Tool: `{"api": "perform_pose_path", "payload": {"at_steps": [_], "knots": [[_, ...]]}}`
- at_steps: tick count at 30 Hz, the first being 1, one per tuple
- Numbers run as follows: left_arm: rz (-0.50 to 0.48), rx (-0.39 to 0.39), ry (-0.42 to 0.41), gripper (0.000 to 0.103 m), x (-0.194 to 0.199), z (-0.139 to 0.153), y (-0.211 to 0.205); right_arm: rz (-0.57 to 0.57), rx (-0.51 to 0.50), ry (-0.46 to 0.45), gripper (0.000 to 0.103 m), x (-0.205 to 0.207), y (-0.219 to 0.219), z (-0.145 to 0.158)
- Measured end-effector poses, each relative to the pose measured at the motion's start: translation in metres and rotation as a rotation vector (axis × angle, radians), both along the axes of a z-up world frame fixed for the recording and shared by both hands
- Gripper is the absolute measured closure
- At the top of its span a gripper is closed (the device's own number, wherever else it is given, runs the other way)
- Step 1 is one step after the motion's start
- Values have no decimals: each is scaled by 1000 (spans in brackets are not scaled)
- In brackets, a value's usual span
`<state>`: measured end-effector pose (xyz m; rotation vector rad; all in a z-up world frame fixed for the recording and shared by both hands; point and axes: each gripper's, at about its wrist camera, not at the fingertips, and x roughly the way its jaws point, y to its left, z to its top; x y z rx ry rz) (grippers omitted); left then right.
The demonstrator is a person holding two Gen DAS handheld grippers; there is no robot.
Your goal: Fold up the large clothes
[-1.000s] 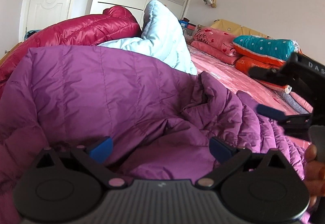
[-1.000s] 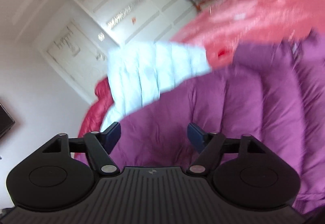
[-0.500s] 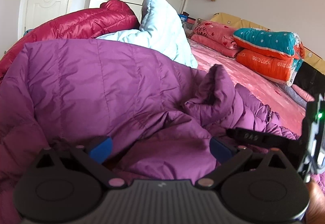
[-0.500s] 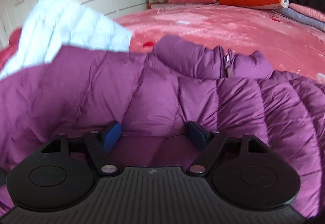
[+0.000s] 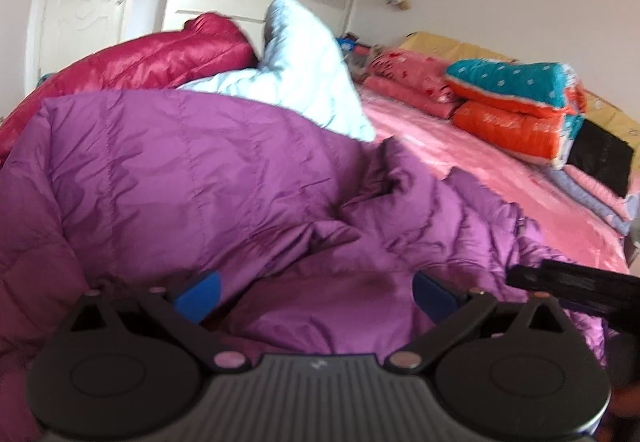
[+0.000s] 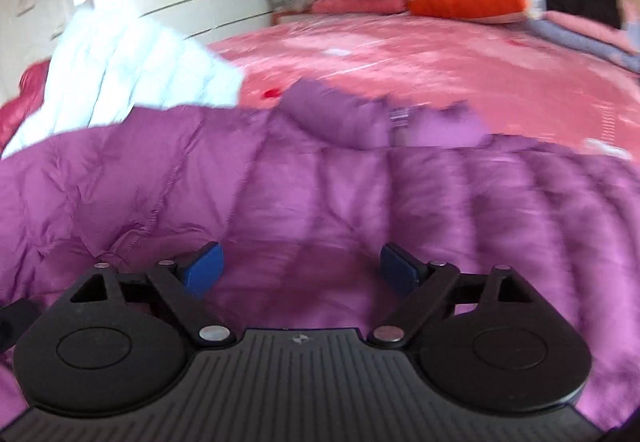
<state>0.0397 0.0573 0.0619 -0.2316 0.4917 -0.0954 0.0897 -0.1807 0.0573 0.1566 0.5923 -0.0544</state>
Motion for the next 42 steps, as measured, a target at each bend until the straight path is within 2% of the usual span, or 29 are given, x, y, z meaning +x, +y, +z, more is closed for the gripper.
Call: {"api": "perform_pose_path", "payload": {"at_steps": [5,9,12,16,21,25,27,38,42], "knots": [[-94,36,-45,2,-14,-5,-15,-135,9,-17,0,-67,-30,9],[-122,107,-36,1,-24,-17,-27,-207,-41,63,0,-109,-43,-7],[-141,152,-44,1,-32,-25,-33,-247,-19,118,0,-135,-50,-22],[-169,214,-82,1,-46,-29,-40,-260,29,102,0,-168,-57,-30],[-204,258,-98,1,-56,-31,-45,-236,-16,106,0,-184,-46,-38],[-231,287,-93,1,-65,-30,-47,-227,-51,95,0,-223,-25,-47],[-246,304,-94,1,-70,-28,-48,-220,-64,98,0,-229,-23,-46],[-206,271,-101,1,-116,12,-28,-187,-117,67,0,-249,-15,-62],[-157,214,-98,1,-128,35,-6,-183,-106,51,0,-250,-19,-65]]}}
